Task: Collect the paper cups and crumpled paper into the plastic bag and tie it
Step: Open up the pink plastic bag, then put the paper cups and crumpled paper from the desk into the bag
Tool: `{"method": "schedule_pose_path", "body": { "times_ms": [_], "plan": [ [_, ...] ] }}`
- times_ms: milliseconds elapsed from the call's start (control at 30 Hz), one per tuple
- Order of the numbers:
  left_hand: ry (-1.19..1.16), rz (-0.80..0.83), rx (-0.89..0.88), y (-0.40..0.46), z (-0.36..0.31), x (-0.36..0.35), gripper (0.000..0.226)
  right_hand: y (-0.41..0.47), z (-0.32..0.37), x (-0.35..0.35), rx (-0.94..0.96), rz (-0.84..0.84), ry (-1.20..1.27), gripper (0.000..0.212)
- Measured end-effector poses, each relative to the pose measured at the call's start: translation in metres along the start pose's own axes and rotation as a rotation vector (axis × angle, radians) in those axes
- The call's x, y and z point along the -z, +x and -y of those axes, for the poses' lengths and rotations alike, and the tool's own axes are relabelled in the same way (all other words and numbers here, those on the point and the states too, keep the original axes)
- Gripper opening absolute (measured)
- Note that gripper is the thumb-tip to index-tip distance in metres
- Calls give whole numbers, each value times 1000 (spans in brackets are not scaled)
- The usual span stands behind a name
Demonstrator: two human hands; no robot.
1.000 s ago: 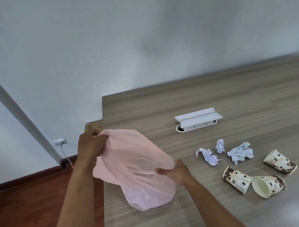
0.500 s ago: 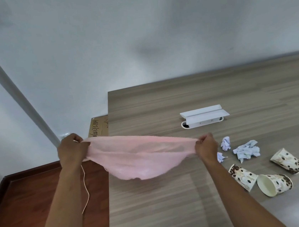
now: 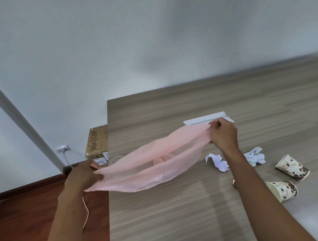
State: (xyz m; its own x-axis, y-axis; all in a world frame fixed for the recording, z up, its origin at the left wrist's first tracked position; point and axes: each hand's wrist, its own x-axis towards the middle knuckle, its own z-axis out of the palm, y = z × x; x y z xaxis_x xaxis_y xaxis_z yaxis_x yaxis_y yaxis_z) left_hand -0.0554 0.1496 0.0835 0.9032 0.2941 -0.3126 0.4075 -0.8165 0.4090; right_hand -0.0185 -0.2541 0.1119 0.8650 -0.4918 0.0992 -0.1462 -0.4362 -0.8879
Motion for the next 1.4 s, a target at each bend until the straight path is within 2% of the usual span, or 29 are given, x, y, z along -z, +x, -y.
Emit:
{"method": "schedule_pose_path", "body": {
  "times_ms": [100,133,167,267,333,400,433,533,567,600,667,800,933,1067,1133,1200,1267,1400],
  "plan": [
    [99,88,-165,-6,-17,-27,93,-5,8,-2,-48,53,91,21],
    [95,76,-251,-14,-31,-40,98,-7,9,-4,-65,71,103,21],
    [64,45,-344,-22,-46,-55,91,-8,10,-6,-79,90,108,21],
    [-42,-138,-505,-38,-85,-90,33,-15,9,-7,-56,121,54,21],
    [-224,-232,-459,-37,-101,-95,8,-16,3,-3,-10,127,9,20],
    [-406,-274,-376,-32,-112,-91,5,-13,-6,5,-26,158,-11,22],
    [-491,-269,-333,-31,-118,-87,8,-13,-10,8,-58,184,5,30],
    [-733,-179,-238,-36,-139,-76,12,-28,-19,6,-66,274,-16,78],
    [-784,-155,-215,-37,-142,-75,12,-35,-25,2,-53,313,-48,88],
    [-800,-153,-196,-36,-143,-74,12,-40,-33,-4,-43,341,-94,88],
    [-756,-224,-183,-32,-137,-74,11,-46,-56,-10,-28,308,-172,71],
    [-571,-370,-124,-33,-112,-70,8,-44,-83,-4,42,23,-105,45],
    [-407,-392,-99,-46,-100,-73,10,-39,-97,-8,96,223,-236,33],
    [-302,-482,-57,-66,-95,-73,19,-28,-118,-1,-7,140,-214,21],
    [-239,-471,-91,-74,-96,-78,21,-23,-125,0,-31,151,-202,19],
    [-154,-432,-129,-79,-102,-88,32,-16,-127,-1,-40,211,-185,14],
    [-163,-426,-154,-86,-109,-100,35,-7,-130,0,-43,314,-196,19],
    [-348,-474,-55,-103,-125,-118,36,10,-137,11,-69,490,-195,43]
  ]
}}
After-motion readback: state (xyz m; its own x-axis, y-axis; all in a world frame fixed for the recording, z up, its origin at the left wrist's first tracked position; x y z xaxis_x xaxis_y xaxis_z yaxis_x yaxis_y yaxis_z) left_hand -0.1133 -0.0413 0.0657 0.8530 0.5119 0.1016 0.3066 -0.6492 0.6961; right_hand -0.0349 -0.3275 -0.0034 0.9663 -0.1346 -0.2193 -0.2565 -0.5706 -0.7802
